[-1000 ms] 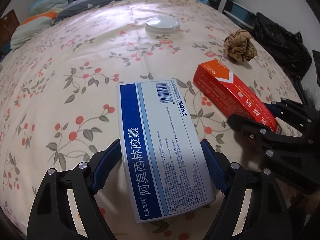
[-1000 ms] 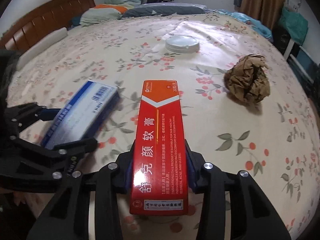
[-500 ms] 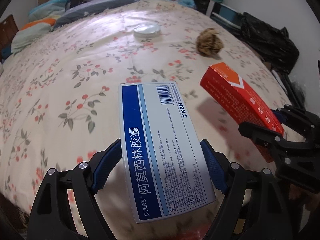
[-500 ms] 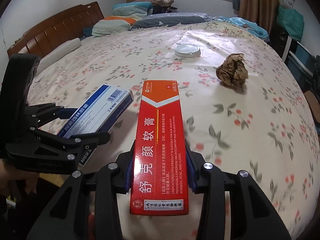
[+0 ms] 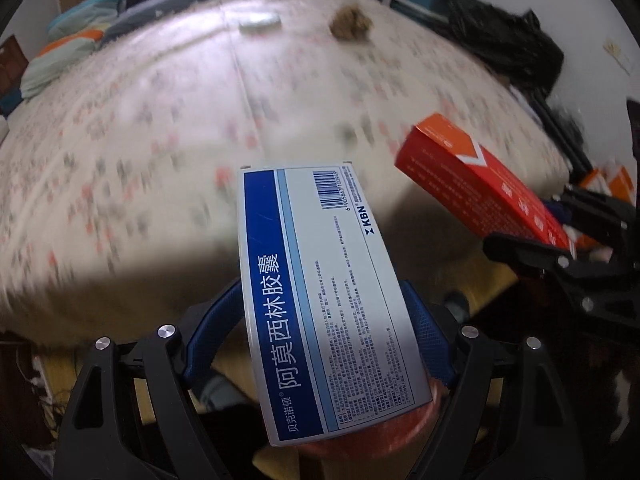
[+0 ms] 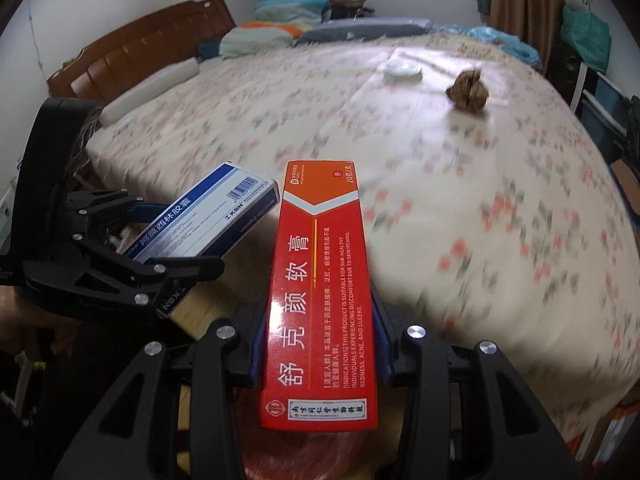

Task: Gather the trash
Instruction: 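Carry the medicine box with the left tool while the right tool carries the red box to the bin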

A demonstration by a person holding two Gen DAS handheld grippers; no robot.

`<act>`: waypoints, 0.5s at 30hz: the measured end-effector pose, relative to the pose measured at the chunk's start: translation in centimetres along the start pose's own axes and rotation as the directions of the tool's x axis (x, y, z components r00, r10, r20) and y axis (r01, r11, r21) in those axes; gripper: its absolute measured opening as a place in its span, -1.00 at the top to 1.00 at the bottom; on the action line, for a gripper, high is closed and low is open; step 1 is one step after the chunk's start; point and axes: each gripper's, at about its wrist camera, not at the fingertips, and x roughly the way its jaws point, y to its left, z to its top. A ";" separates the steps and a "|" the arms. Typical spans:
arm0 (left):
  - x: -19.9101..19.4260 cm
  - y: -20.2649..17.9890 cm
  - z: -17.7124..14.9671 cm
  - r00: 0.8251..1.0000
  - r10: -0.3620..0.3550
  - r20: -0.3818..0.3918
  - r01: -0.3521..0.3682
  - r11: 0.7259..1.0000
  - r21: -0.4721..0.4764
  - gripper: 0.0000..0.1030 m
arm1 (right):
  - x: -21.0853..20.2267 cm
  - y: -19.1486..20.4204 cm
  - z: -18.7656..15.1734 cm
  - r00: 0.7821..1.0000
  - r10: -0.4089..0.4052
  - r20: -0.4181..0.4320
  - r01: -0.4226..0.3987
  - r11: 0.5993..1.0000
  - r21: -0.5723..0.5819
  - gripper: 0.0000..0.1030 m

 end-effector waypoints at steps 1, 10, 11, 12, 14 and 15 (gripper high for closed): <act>0.3 -0.3 -1.3 1.000 -0.004 -0.020 0.004 1.000 0.004 -0.55 | 0.3 0.4 -1.1 1.000 0.004 -0.020 -0.004 1.000 -0.003 0.21; 6.7 -0.6 -9.0 0.967 -0.035 -0.252 0.035 0.999 -0.003 -0.55 | 6.5 2.4 -7.7 0.972 0.004 -0.237 -0.014 0.999 -0.039 0.21; 7.3 -0.6 -9.3 0.962 -0.034 -0.270 0.035 0.999 0.000 -0.55 | 7.4 2.6 -8.2 0.964 0.001 -0.264 -0.013 0.999 -0.047 0.21; 8.0 -0.4 -9.6 0.956 -0.033 -0.292 0.034 0.999 0.001 -0.55 | 7.9 2.6 -8.5 0.960 -0.002 -0.280 -0.013 0.999 -0.051 0.21; 9.3 -0.1 -10.0 0.942 -0.037 -0.333 0.037 0.999 -0.004 -0.55 | 9.3 2.7 -9.0 0.948 -0.011 -0.320 -0.009 0.998 -0.062 0.21; 9.8 0.0 -10.0 0.937 -0.041 -0.346 0.041 0.999 -0.007 -0.55 | 9.7 2.7 -9.3 0.943 -0.013 -0.332 -0.008 0.998 -0.063 0.21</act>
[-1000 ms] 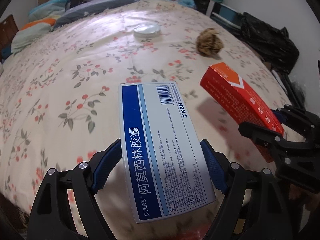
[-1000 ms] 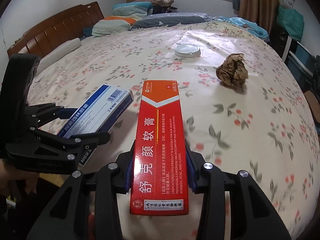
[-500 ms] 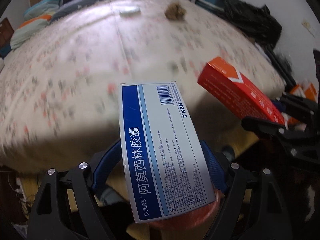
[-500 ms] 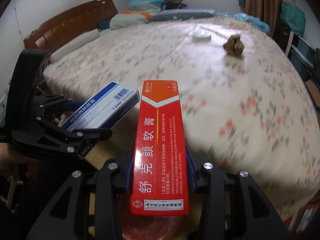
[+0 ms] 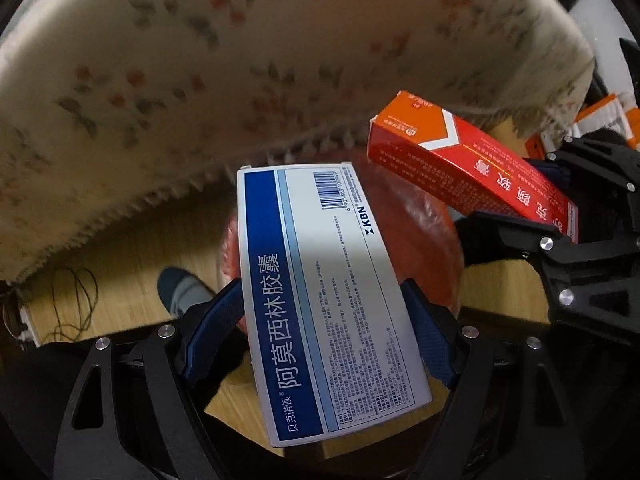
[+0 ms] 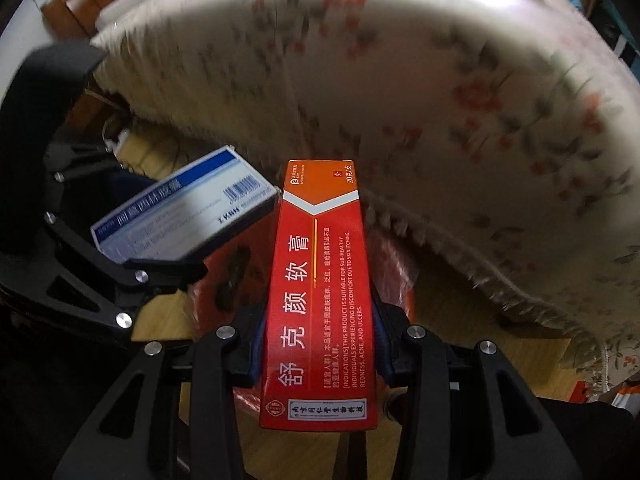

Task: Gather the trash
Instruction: 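Carry the medicine box with the left tool while the right tool carries the red box to the bin, then open the left tool while the right tool opens, dropping both boxes into the bin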

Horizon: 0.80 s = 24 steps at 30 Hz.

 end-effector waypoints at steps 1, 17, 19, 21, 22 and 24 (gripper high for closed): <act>0.6 0.2 0.2 1.000 -0.003 -0.019 0.003 1.000 -0.002 -0.55 | 0.7 -0.1 -0.1 1.000 0.002 -0.020 -0.002 1.000 0.004 0.21; 5.0 -0.8 0.9 0.987 -0.002 -0.162 0.006 1.000 0.024 -0.58 | 5.3 -0.5 -1.3 0.989 0.013 -0.150 -0.012 1.000 0.010 0.21; 5.1 -0.6 1.1 0.986 -0.007 -0.164 0.009 1.000 0.012 -0.58 | 5.6 -0.4 -1.3 0.987 0.012 -0.160 -0.011 1.000 0.005 0.21; 4.8 -0.4 1.2 0.987 -0.011 -0.159 0.010 1.000 -0.002 -0.57 | 5.9 -0.2 -1.4 0.986 0.015 -0.168 -0.015 1.000 -0.002 0.21; 4.8 -0.4 1.3 0.988 -0.014 -0.157 0.012 1.000 -0.008 -0.57 | 6.0 -0.1 -1.3 0.985 0.014 -0.170 -0.016 1.000 -0.005 0.21; 4.6 -0.1 1.3 0.988 -0.013 -0.153 0.011 1.000 -0.019 -0.57 | 6.2 0.1 -1.3 0.985 0.014 -0.174 -0.017 1.000 -0.013 0.21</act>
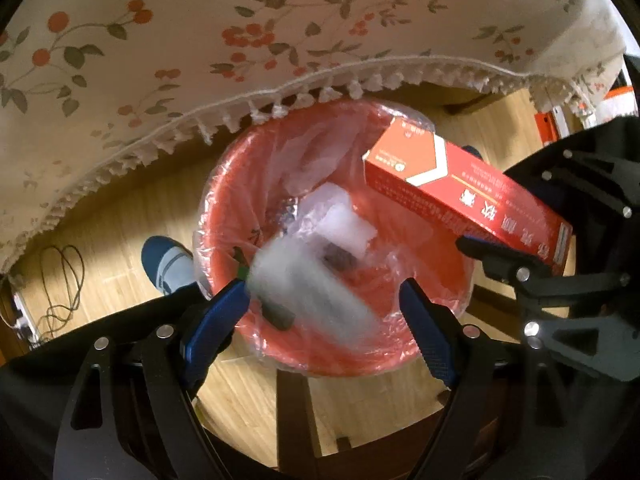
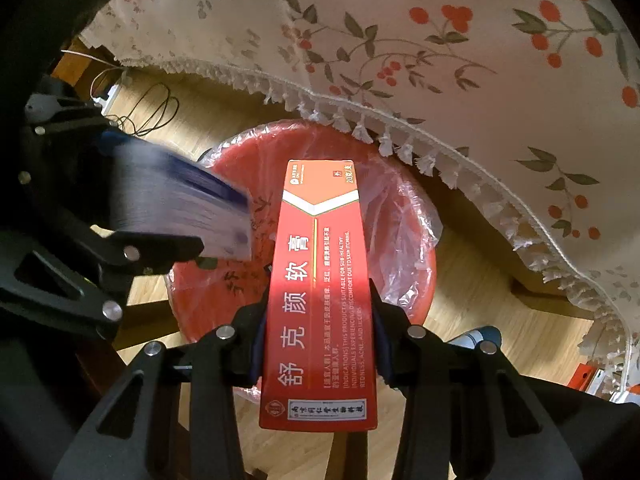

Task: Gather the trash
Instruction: 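Open the left tool while the right tool opens, dropping both boxes into the bin, then raise both tools back over the bed toward the lid and paper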

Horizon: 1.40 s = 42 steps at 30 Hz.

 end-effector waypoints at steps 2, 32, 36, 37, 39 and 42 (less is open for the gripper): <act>-0.1 0.1 0.0 1.000 -0.002 0.004 0.003 1.000 -0.008 -0.57 | -0.1 0.1 0.0 1.000 -0.001 -0.002 0.001 1.000 -0.002 0.21; -4.7 1.6 -0.3 0.982 0.032 0.184 -0.009 0.992 -0.124 -0.61 | -4.9 -0.4 0.1 0.988 -0.073 0.137 0.066 0.996 0.057 -0.90; -7.4 0.6 0.0 0.961 0.114 0.251 -0.094 0.991 -0.091 -0.74 | -7.6 -0.8 0.0 0.968 -0.145 0.205 0.129 0.988 0.089 -0.90; -8.2 0.3 0.1 0.949 0.155 0.274 -0.138 0.987 -0.080 -0.76 | -8.4 -0.8 0.0 0.961 -0.163 0.224 0.144 0.985 0.098 -0.90; -9.7 -0.1 0.4 0.936 0.184 0.300 -0.172 0.983 -0.065 -0.77 | -10.1 -0.9 -0.1 0.947 -0.194 0.258 0.170 0.979 0.113 -0.90; -12.3 0.0 1.1 0.934 0.167 0.317 -0.157 0.986 -0.056 -0.77 | -13.1 -1.6 -0.1 0.918 -0.215 0.332 0.177 0.974 0.140 -0.90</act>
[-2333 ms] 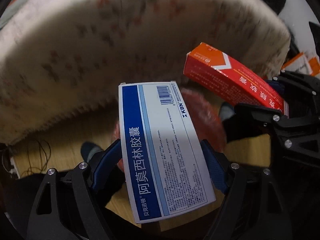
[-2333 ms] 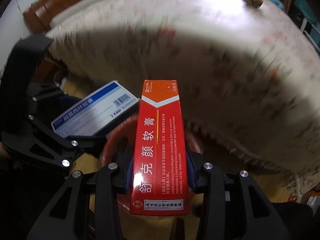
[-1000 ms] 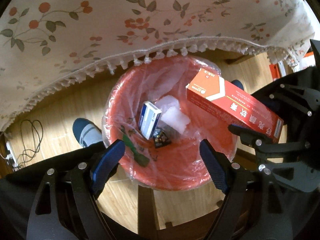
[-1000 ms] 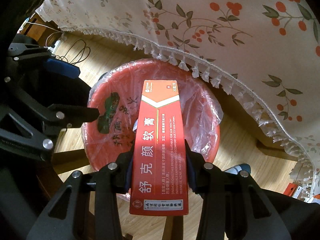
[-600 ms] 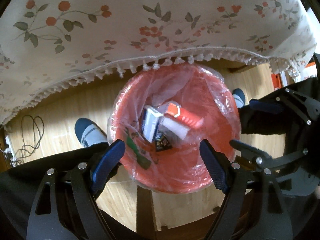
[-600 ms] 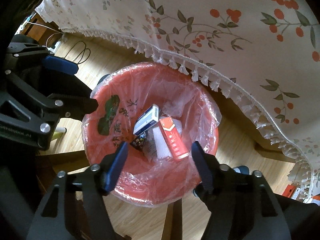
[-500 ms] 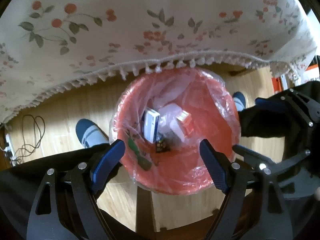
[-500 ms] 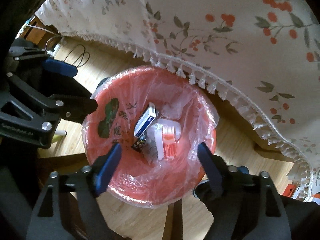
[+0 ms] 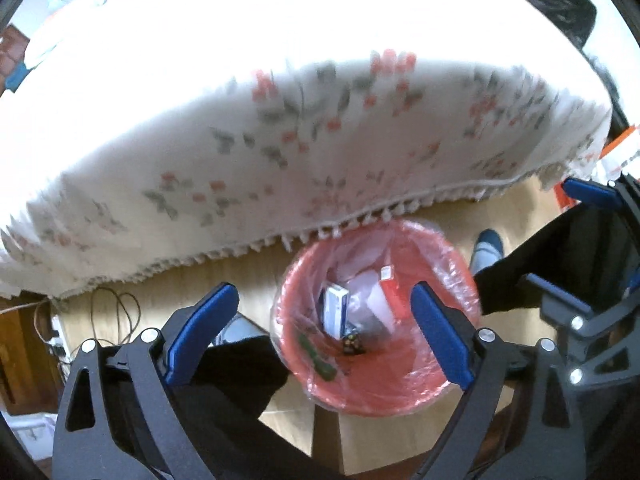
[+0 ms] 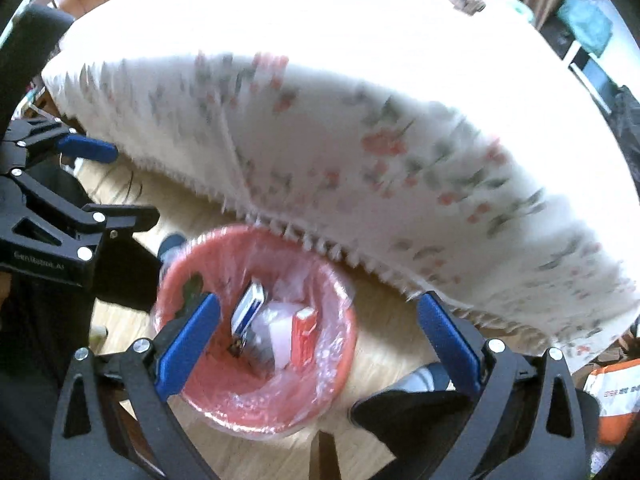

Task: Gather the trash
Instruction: 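Raise both tools back over the bed toward the lid and paper, then grasp the crumpled brown paper with the right tool while the left tool grasps the white lid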

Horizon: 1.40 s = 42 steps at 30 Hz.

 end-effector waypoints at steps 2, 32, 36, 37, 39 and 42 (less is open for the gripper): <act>-2.3 0.5 1.5 0.998 0.005 0.070 -0.005 1.000 -0.001 -0.82 | -1.8 -1.2 1.0 0.998 -0.024 0.064 0.022 1.000 0.019 -0.90; -1.9 6.1 30.2 0.952 0.060 0.298 -0.052 0.998 -0.036 -0.89 | 6.4 -18.0 31.2 0.948 -0.212 0.237 0.167 0.966 0.198 -0.90; -0.1 6.5 32.3 0.955 0.055 0.293 -0.047 0.998 -0.035 -0.89 | 9.4 -19.0 33.7 0.948 -0.228 0.224 0.182 0.962 0.206 -0.90; 0.3 6.6 32.9 0.954 0.053 0.294 -0.045 0.998 -0.035 -0.89 | 10.1 -19.2 34.2 0.948 -0.233 0.219 0.188 0.960 0.208 -0.90; 1.0 6.8 33.9 0.954 0.046 0.297 -0.037 0.999 -0.037 -0.89 | 11.7 -19.7 35.2 0.949 -0.237 0.208 0.192 0.958 0.214 -0.90; 2.2 6.8 35.9 0.951 0.036 0.307 -0.026 0.999 -0.037 -0.89 | 13.3 -20.2 36.1 0.951 -0.237 0.198 0.194 0.958 0.213 -0.89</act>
